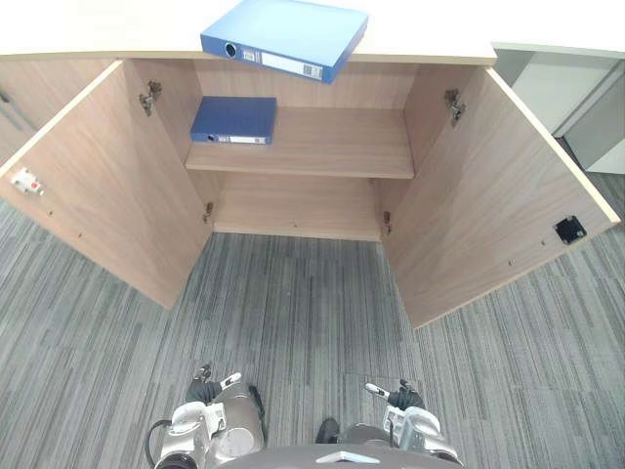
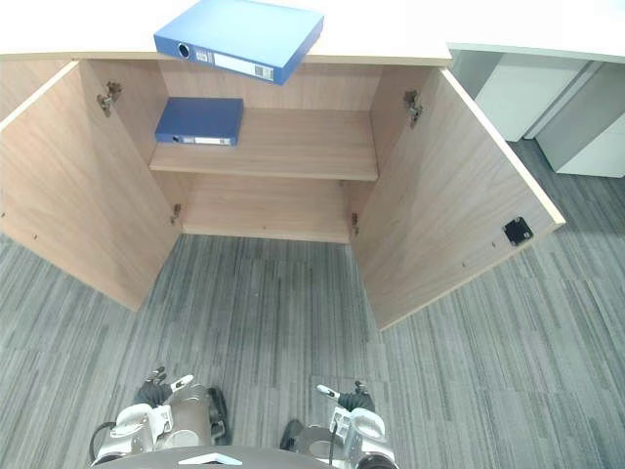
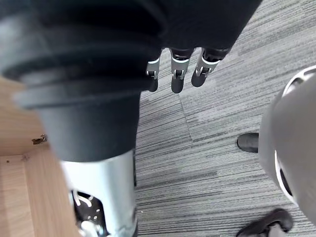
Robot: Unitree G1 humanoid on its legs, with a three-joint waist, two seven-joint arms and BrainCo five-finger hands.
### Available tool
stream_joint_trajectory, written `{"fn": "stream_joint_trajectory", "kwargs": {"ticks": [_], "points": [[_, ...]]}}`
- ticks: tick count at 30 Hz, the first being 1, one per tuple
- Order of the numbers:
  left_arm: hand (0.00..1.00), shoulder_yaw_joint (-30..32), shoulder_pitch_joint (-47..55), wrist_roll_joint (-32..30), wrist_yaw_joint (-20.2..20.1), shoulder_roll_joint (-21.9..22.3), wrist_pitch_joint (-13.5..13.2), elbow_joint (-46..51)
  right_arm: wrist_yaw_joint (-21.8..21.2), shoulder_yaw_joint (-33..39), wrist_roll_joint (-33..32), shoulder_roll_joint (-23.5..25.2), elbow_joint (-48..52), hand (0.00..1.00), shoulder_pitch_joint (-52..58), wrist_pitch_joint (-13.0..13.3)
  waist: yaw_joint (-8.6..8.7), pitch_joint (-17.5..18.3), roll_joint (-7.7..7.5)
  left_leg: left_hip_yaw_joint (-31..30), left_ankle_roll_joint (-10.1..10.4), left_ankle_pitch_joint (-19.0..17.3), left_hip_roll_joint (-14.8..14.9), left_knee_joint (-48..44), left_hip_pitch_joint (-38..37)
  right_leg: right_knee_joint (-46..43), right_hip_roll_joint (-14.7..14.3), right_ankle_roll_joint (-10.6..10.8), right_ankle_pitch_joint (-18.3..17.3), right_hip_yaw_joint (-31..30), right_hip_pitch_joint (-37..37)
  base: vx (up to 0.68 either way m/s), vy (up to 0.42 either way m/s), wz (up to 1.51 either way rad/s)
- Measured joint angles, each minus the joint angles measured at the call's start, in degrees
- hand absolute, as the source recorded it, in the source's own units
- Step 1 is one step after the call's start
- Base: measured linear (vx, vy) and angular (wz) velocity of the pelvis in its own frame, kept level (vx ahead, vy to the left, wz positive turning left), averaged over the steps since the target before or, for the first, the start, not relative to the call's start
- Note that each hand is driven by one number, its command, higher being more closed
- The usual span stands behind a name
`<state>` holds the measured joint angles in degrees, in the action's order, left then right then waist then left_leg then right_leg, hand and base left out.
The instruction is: Walk over to the cabinet, pick up the folder, carry it to the office cabinet, place the folder inside the office cabinet, then close the office cabinet door
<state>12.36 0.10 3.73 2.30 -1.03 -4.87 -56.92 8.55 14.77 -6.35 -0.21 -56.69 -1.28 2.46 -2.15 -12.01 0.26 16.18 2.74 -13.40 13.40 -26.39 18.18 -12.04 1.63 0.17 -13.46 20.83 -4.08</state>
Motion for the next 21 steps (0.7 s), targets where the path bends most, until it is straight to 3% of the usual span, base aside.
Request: {"fn": "stream_joint_trajectory", "kwargs": {"ticks": [1,2,5,7,8,9,11,12,14,16,17,19,20,21], "points": [[0.0,-0.03,-0.01,-0.01,0.04,0.08,-0.03,-0.04,0.26,-0.1,0.01,0.12,-0.01,0.0,0.05,-0.01,-0.47,0.57,-0.35,-0.08,-0.13,3.24,-0.71,1.09,-0.4,-0.08,0.57,1.02,-0.55,-1.09,-0.15,0.37,0.314,-0.43],[0.0,0.0,0.01,-0.01,0.05,-0.16,0.05,-0.34,0.28,-0.04,0.01,0.4,-0.13,0.0,0.39,-0.05,-0.74,1.83,-0.6,0.31,-1.65,6.28,-1.98,1.34,-0.66,0.14,1.72,2.51,-1.11,-2.3,-0.22,0.35,0.282,-0.36],[0.0,0.69,-0.08,-0.06,0.05,-1.28,0.19,-0.44,0.18,1.07,0.14,2.64,-0.3,0.0,1.16,-0.12,-1.24,3.01,-3.57,4.08,-3.91,2.62,-3.55,-1.42,-1.44,-1.03,5.36,4.44,-0.63,-3.62,-0.23,0.41,0.287,-0.36],[0.0,0.6,-0.2,-0.19,0.04,-1.27,0.4,-1.02,0.15,1.27,0.38,3.16,-0.2,0.0,1.03,-0.12,-1.37,3.05,-3.75,5.48,-4.68,1.29,-4.91,-1.29,-4.48,-6.6,7.61,5.09,-0.19,-5.08,0.47,0.34,0.261,-0.36],[0.0,-0.21,0.21,-0.5,0.03,-1.08,0.61,-1.3,-0.01,1.13,1.12,3.1,0.16,0.0,0.98,-0.1,-1.18,3.03,-3.27,5.99,-4.68,-0.5,-5.89,0.15,-7.87,-15.54,9.29,5.48,0.56,-6.35,2.84,0.28,0.231,-0.3],[0.0,-0.9,0.21,-0.55,0.02,-0.93,0.66,-2.04,-0.5,1.06,2.2,3.06,1.88,0.0,0.9,-0.09,-0.72,3.07,-2.7,5.91,-4.57,-3.17,-6.86,1.81,-11.69,-31.14,11.8,3.9,5.27,-8.56,9.14,0.26,0.205,-0.19],[0.0,-1.22,0.14,-0.55,0.03,-1.22,0.81,-2.61,-0.61,0.85,2.26,3.14,2.1,0.0,0.78,0.08,-0.19,2.77,-2.23,5.82,-4.83,-3.88,-7.35,2.59,-13.79,-39.32,12.87,3.86,5.17,-10.09,13.24,0.25,0.1,0.06],[0.0,-1.19,0.06,-0.53,0.06,-1.33,0.83,-2.68,-0.66,0.46,2.26,3.08,2.24,0.0,0.65,0.11,0.23,3.11,-2.81,5.64,-4.64,-4.33,-7.7,4.34,-16.78,-44.37,12.99,3.75,2.88,-10.39,17.01,0.29,0.037,0.19],[0.0,-1.18,0.04,-0.52,0.01,-1.27,0.83,-2.74,-0.73,0.01,2.27,3.02,2.4,0.0,0.54,0.36,0.52,3.16,-2.94,5.04,-3.97,-4.76,-7.86,7.04,-20.27,-43.68,12.44,3.44,0.27,-7.45,20.99,0.31,-0.01,0.21],[0.0,-1.11,-0.04,-0.53,0.02,-0.82,0.88,-2.9,-0.86,-0.02,2.27,2.82,2.22,0.0,-0.04,0.87,1.1,3.16,-2.91,4.29,-3.39,-4.47,-7.88,10.45,-23.6,-34.4,10.72,2.82,-1.41,-3.23,24.06,0.37,-0.071,0.28],[0.0,-1.14,-0.31,-0.55,-0.01,-0.42,0.88,-3.03,-0.9,0.0,2.27,2.7,2.22,0.0,-0.11,1.12,1.42,3.13,-2.9,3.67,-2.36,-4.4,-8.02,12.21,-24.86,-26.28,9.26,2.18,-0.48,-1.69,24.69,0.32,-0.122,0.5],[0.0,-0.94,-0.48,-0.63,-0.08,0.04,0.85,-3.4,-0.89,0.07,2.28,2.43,2.11,0.0,0.37,1.09,2.2,3.32,-3.53,1.56,-0.53,-4.94,-9.66,14.52,-27.49,-14.76,7.74,0.78,6.5,-2.59,23.86,0.41,-0.18,0.62],[0.0,-0.45,-0.72,-0.71,-0.11,0.65,0.84,-4.12,-0.94,0.21,2.29,1.73,2.15,0.0,0.29,1.12,2.4,3.53,-3.03,0.04,0.47,-5.65,-9.52,15.08,-28.9,-16.65,7.28,-2.02,7.95,-3.11,23.7,0.44,-0.161,0.39],[0.0,0.19,-0.79,-0.86,-0.03,2.14,0.79,-5.03,-0.94,1.4,2.31,0.42,1.62,0.0,0.21,1.05,1.79,4.49,-0.3,-0.62,1.15,-5.29,-7.9,15.54,-29.47,-17.3,6.22,-2.11,5.57,-2.48,23.38,0.45,-0.163,0.34]]}}
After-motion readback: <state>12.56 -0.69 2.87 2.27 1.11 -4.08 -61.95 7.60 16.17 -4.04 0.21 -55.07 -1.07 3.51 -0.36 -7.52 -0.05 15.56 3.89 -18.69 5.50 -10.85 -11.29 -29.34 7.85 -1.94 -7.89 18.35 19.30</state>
